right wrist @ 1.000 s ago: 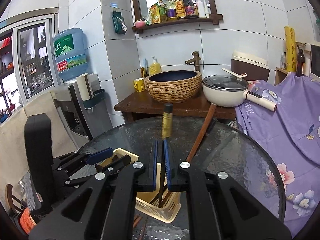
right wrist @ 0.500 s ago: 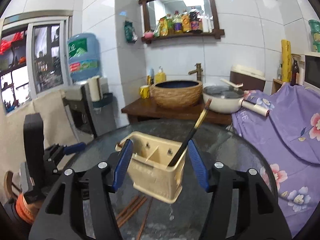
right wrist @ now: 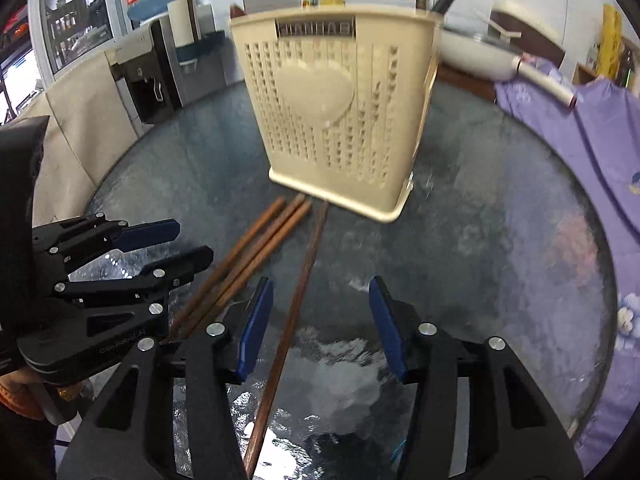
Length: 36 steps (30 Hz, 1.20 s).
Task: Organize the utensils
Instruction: 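Move both grippers down to the wooden chopsticks beside the holder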
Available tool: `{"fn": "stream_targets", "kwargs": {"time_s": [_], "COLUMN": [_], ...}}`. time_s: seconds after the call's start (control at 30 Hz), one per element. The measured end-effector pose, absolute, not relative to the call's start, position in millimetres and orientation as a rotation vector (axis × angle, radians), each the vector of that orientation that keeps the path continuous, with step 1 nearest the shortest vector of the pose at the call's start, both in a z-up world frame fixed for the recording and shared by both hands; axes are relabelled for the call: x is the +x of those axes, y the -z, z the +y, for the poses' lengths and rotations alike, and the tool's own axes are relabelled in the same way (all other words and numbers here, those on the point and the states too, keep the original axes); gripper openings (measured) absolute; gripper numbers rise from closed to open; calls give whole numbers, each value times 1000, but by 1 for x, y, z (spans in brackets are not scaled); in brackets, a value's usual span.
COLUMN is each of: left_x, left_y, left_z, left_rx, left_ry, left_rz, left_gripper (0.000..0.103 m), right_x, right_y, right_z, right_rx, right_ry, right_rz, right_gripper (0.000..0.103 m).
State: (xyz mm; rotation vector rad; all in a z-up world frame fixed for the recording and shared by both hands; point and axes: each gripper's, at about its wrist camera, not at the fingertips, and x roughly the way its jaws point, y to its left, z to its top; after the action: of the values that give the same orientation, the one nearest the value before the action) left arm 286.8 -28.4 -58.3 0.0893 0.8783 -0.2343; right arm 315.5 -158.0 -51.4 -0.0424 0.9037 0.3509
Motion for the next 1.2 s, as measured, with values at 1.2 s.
{"fn": "stream_targets", "kwargs": {"time_s": [1.2], "left_x": [334], "left_y": [65], "left_z": [-49], "left_rx": [214], "left_ry": [291], "left_rz": [942], "left_gripper": [10], "right_x": [370], "right_y": [65], "right_z": [-116], "right_rx": [-210], "right_ry": [-349], "right_rz": [1000], "right_gripper": [7]}}
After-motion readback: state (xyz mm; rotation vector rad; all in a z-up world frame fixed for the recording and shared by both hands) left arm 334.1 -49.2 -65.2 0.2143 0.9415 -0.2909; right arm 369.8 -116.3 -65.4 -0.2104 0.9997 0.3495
